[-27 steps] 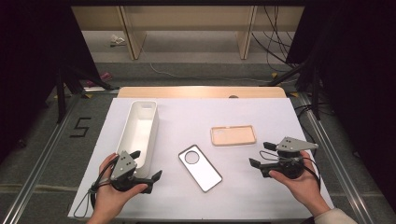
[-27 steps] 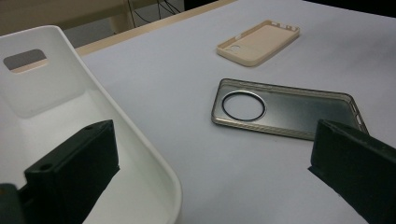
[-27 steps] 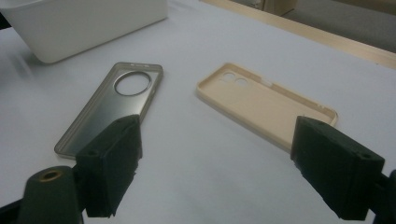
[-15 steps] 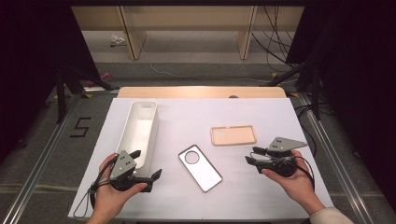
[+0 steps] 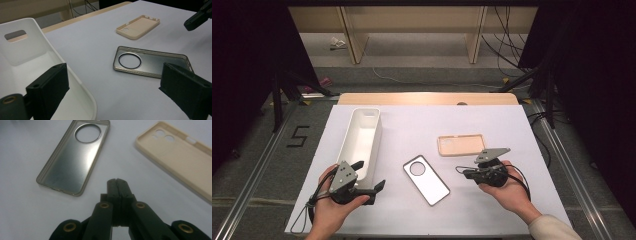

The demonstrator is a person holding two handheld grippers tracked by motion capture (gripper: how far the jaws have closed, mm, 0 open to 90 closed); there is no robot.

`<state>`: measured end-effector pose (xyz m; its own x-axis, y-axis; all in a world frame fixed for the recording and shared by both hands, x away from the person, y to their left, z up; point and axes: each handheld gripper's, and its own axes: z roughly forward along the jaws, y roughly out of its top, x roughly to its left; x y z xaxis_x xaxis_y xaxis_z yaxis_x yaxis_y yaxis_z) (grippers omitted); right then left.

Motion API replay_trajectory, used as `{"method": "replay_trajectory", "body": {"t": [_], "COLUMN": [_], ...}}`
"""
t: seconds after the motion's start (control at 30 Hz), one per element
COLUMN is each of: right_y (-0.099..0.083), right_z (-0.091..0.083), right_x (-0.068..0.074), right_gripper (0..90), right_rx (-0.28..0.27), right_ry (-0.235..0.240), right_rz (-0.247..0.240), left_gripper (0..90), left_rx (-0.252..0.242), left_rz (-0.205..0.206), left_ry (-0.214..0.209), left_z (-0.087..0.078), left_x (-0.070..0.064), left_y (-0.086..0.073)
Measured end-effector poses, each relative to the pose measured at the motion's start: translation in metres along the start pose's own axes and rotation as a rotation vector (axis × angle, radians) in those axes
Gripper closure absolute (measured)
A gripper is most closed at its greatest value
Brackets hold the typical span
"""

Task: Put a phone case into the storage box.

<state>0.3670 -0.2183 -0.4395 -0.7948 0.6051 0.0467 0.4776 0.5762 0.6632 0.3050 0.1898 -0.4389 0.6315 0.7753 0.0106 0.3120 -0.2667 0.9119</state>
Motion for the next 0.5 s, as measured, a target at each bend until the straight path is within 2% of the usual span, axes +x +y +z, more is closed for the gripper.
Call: {"method": "replay_trajectory", "body": {"t": [0.13,0.17,0.33,0.5], "right_y": [0.005,0.009,0.016,0.017], "right_z": [0.016,0.024,0.037,0.046], "right_x": [0.005,0.009,0.016,0.017], "right_gripper": [90.0,90.0,90.0,90.0], "right_rx": [0.058,0.086,0.128,0.161], "right_ry": [0.025,0.033,0.051,0.054], "right_rz": [-0.009,-0.020,-0.030,-0.025], "left_gripper": [7.9,7.9,8.0,8.0], "left_rx": [0.002,0.000,0.000,0.001], "left_rz": [0.003,0.001,0.001,0.008], "left_ry": [0.001,0.001,0.000,-0.003], "left_z": [0.000,0.000,-0.001,-0.001], "left_x": [0.000,0.000,0.000,0.000], "left_y": [0.000,0.000,0.000,0.000]}}
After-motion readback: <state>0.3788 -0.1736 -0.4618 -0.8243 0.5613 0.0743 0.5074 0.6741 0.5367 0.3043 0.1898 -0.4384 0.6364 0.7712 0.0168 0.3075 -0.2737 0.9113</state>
